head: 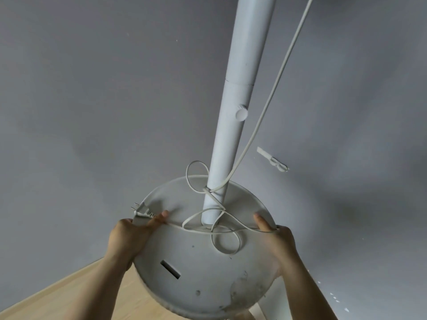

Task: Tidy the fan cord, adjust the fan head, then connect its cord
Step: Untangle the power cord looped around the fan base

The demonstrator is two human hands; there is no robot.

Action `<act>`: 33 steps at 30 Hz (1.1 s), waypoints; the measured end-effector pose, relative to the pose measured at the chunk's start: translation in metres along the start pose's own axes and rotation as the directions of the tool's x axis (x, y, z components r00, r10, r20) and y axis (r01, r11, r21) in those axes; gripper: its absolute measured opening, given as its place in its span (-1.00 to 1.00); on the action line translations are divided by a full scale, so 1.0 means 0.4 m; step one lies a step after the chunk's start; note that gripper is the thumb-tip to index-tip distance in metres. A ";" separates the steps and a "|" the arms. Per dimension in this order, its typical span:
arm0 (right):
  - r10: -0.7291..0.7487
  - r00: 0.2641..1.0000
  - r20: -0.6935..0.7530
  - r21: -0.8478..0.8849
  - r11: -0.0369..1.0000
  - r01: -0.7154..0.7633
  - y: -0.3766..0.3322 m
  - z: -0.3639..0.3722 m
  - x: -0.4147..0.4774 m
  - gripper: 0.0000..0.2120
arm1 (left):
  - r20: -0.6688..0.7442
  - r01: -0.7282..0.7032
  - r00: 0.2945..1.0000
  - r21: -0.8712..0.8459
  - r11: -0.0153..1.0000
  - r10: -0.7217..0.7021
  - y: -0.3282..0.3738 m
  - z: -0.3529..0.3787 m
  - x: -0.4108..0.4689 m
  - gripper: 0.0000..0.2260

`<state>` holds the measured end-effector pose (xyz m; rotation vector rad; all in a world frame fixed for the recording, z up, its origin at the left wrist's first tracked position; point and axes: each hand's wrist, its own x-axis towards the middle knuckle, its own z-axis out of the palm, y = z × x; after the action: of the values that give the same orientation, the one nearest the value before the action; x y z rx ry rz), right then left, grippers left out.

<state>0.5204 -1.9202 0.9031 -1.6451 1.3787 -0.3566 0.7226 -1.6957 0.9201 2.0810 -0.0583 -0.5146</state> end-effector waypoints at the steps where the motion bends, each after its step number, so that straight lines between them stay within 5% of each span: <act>1: -0.005 1.000 0.018 -0.010 1.000 0.006 -0.013 -0.008 0.036 -0.46 | -0.014 0.013 1.000 -0.013 1.000 -0.013 0.013 0.021 0.011 -0.46; 14: 0.008 0.981 0.194 -0.070 0.998 0.006 -0.081 -0.080 0.378 -0.52 | -0.158 0.180 0.966 -0.163 0.970 -0.206 0.130 0.264 0.065 -0.50; 33: 0.045 0.979 0.197 -0.091 0.995 -0.028 -0.204 0.031 0.612 -0.47 | -0.181 0.204 0.956 -0.150 0.967 -0.230 0.215 0.340 0.335 -0.42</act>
<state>0.6598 -2.1365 0.8806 -1.6757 1.2871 -0.1068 0.8066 -1.8842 0.8844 2.0099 0.3163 -0.4281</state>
